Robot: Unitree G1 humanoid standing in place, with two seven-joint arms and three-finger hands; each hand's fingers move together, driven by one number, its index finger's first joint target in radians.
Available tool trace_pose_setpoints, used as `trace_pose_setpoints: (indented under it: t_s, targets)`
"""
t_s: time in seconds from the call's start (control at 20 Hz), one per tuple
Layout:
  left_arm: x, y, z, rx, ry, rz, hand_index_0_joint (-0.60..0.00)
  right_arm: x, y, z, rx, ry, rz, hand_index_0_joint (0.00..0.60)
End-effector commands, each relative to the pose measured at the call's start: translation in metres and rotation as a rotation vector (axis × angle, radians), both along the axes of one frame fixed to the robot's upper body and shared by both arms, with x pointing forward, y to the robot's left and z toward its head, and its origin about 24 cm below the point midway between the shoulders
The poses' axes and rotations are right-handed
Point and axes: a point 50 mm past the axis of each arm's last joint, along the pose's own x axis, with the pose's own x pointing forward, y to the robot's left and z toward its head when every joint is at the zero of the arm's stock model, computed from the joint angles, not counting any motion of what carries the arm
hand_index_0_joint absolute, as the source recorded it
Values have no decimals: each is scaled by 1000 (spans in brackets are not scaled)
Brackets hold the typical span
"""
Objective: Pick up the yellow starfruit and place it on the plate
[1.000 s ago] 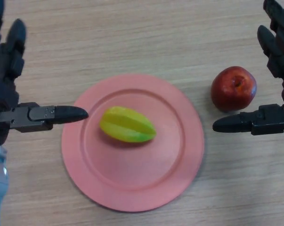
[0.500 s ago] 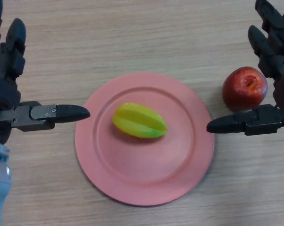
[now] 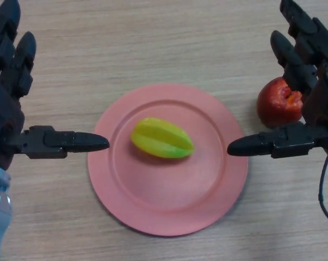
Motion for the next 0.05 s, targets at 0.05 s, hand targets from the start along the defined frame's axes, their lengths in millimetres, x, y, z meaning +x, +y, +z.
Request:
trace_pose_setpoints:
  t_s: [0.05]
  targets:
    - [-13, 2, 30, 101, -243, 31, 0, -15, -5, 29, 25, -190, 24, 0]
